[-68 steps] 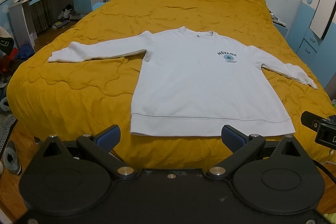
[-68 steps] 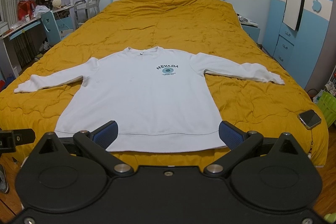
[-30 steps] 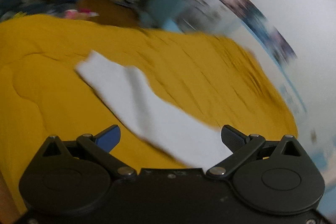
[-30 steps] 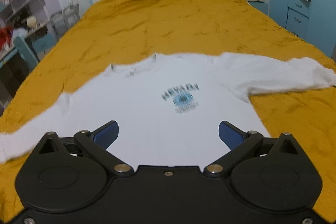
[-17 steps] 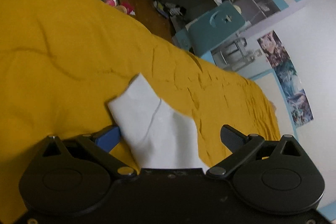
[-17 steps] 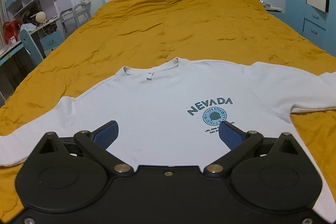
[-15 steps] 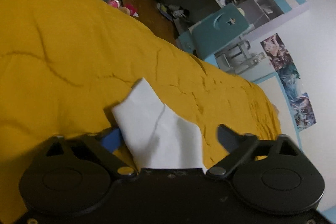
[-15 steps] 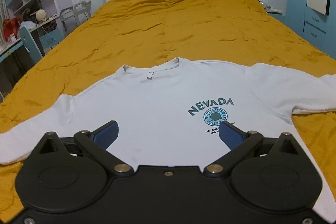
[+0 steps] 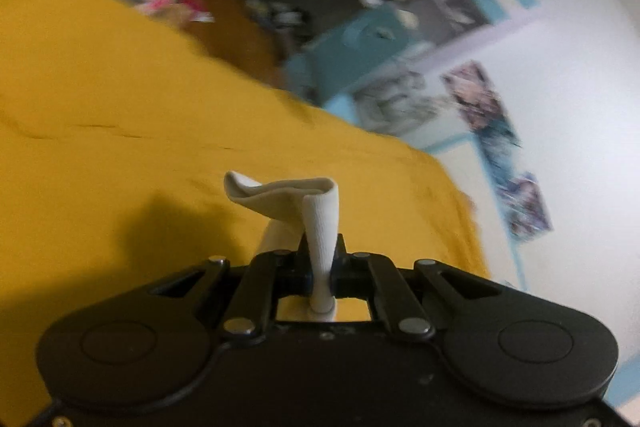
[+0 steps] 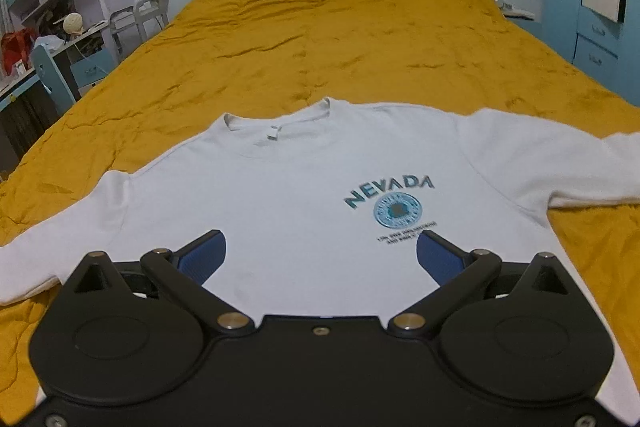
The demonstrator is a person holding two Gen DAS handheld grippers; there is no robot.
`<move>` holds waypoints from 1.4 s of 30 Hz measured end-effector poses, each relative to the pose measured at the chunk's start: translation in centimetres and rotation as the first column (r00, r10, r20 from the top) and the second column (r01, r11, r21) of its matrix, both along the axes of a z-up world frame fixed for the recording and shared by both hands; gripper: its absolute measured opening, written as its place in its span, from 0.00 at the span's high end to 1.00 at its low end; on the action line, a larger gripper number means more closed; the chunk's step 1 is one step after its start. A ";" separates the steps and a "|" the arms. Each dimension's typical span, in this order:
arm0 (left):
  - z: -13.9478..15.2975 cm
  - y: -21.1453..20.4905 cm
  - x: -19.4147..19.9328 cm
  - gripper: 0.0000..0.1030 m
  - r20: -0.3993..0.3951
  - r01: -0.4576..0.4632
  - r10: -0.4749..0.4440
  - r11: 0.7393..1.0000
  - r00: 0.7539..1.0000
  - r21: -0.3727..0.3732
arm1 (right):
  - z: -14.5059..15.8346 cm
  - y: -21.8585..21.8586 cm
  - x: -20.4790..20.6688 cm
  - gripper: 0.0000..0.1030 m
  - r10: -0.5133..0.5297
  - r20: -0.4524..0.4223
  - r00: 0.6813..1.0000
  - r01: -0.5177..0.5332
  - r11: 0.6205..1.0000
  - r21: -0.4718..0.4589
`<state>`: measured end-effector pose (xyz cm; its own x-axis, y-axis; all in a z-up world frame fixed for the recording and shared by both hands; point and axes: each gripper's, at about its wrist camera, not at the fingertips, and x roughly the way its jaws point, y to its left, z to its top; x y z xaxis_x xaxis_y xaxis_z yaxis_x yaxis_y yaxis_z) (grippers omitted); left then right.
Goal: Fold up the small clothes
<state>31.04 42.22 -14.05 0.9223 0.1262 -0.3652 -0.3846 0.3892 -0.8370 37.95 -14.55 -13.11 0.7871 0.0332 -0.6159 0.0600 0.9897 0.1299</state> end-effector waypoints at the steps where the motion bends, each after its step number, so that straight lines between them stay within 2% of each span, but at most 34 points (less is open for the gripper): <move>1: 1.3 -1.1 0.8 0.96 0.028 0.028 -0.028 1.000 0.999 0.008 | 0.0 -0.6 -0.2 0.00 -0.006 0.001 1.000 0.006 1.000 0.005; 3: 3.8 -3.9 2.7 0.96 0.081 0.096 -0.097 0.995 0.992 0.023 | 0.0 -2.1 -0.7 0.00 -0.020 -0.002 1.000 0.020 1.000 0.024; 5: 6.3 -7.5 4.9 0.96 0.129 0.178 -0.183 0.983 0.975 0.048 | -0.1 -3.7 -1.2 0.00 -0.034 -0.005 0.999 0.034 0.998 0.047; 7: 8.5 -11.8 7.4 0.96 0.170 0.266 -0.273 0.962 0.947 0.066 | -0.2 -5.1 -1.7 0.00 -0.048 -0.005 0.999 0.048 0.997 0.061; 8: 9.3 -14.3 8.7 0.96 0.192 0.320 -0.328 0.945 0.925 0.072 | -0.2 -6.0 -2.0 0.00 -0.055 -0.006 0.998 0.056 0.996 0.066; 10: 10.5 -19.2 11.2 0.96 0.231 0.420 -0.423 0.905 0.876 0.063 | -0.2 -7.5 -2.6 0.00 -0.069 -0.001 0.998 0.069 0.995 0.075; 13: 11.1 -27.3 14.9 0.96 0.262 0.555 -0.549 0.830 0.794 0.057 | -0.1 -9.9 -3.4 0.00 -0.095 0.009 0.995 0.094 0.991 0.092; 17: 8.9 -38.6 19.5 0.96 0.260 0.720 -0.695 0.694 0.670 0.000 | -0.2 -13.0 -4.1 0.00 -0.135 0.012 0.991 0.133 0.985 0.108; 18: 7.9 -41.3 20.5 0.83 0.246 0.761 -0.734 0.648 0.633 -0.021 | -0.3 -13.6 -4.2 0.00 -0.144 0.012 0.989 0.142 0.984 0.106; 19: 6.8 -43.5 21.3 0.72 0.208 0.784 -0.762 0.619 0.613 -0.044 | -0.3 -14.1 -4.3 0.00 -0.154 0.012 0.988 0.152 0.983 0.103; 20: 5.7 -45.4 22.0 0.50 0.161 0.798 -0.783 0.598 0.601 -0.074 | -0.4 -14.6 -4.4 0.00 -0.164 0.011 0.986 0.162 0.982 0.102; 22: 4.0 -47.1 22.5 0.47 0.117 0.816 -0.807 0.568 0.578 -0.110 | -0.7 -15.5 -4.4 0.00 -0.178 0.007 0.984 0.176 0.978 0.109; 23: 3.7 -47.3 22.3 0.47 0.112 0.819 -0.812 0.562 0.573 -0.111 | -0.8 -15.9 -4.3 0.00 -0.178 0.006 0.984 0.177 0.978 0.115; 25: 3.7 -45.7 21.4 0.43 0.091 0.807 -0.801 0.587 0.591 -0.067 | -1.1 -16.3 -3.9 0.00 -0.164 0.007 0.986 0.162 0.978 0.132; 27: 4.2 -42.6 20.5 0.31 0.044 0.778 -0.777 0.628 0.628 -0.005 | -1.5 -16.3 -3.3 0.00 -0.132 0.010 0.991 0.128 0.979 0.161; 29: 4.5 -39.4 19.3 0.30 -0.015 0.738 -0.739 0.671 0.674 0.073 | -1.9 -16.2 -2.2 0.00 -0.098 0.015 0.995 0.094 0.976 0.195; 32: 3.8 -35.1 17.6 0.27 -0.105 0.696 -0.689 0.701 0.717 0.155 | -2.7 -16.0 -0.1 0.00 -0.088 0.013 0.996 0.083 0.971 0.225; 35: 1.3 -31.7 16.8 0.27 -0.168 0.671 -0.651 0.729 0.740 0.133 | -4.2 -16.2 3.3 0.03 -0.094 -0.032 0.995 0.099 0.956 0.275; 38: -1.3 -30.5 16.0 0.27 -0.186 0.650 -0.629 0.756 0.755 0.081 | -6.0 -16.3 5.9 0.14 -0.119 -0.103 0.988 0.147 0.928 0.341; 40: -2.2 -30.2 15.8 0.27 -0.190 0.645 -0.625 0.761 0.758 0.069 | -7.3 -16.6 7.3 0.16 -0.164 -0.175 0.971 0.220 0.897 0.384; 42: -2.8 -29.9 15.7 0.27 -0.192 0.641 -0.622 0.765 0.759 0.059 | -7.9 -16.7 7.9 0.16 -0.212 -0.182 0.960 0.269 0.875 0.401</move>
<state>46.74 12.37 -16.82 0.7408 -0.4156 -0.5277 -0.1351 0.6774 -0.7231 45.89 -31.22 -21.00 0.7192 0.1297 -0.6826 0.3336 0.7973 0.5029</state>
